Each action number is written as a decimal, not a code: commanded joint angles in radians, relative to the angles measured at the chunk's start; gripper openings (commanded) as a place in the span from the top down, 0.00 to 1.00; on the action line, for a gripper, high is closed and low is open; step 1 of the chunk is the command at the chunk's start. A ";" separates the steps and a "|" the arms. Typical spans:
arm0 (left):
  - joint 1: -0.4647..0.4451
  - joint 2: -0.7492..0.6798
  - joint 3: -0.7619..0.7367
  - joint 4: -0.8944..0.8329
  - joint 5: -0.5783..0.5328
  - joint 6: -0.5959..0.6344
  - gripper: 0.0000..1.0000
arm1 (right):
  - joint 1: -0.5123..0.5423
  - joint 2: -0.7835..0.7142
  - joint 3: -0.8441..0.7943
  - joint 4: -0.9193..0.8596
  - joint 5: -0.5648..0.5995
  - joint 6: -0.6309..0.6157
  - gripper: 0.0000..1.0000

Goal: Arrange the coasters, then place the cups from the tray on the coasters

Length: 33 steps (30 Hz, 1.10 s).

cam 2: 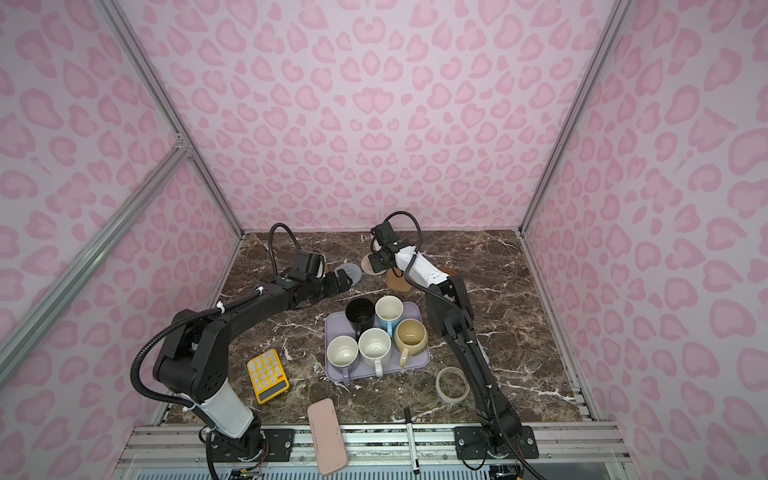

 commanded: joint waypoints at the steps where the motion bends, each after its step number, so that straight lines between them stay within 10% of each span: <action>1: -0.001 -0.015 -0.016 0.092 0.008 -0.031 0.02 | 0.000 0.044 0.053 -0.064 0.021 -0.032 0.36; 21: -0.005 -0.048 -0.009 0.081 0.040 -0.040 0.00 | 0.000 -0.165 -0.326 -0.018 0.062 -0.006 0.44; 33: -0.030 -0.027 0.010 0.084 0.024 -0.057 0.02 | -0.009 -0.131 -0.183 -0.059 0.037 -0.012 0.41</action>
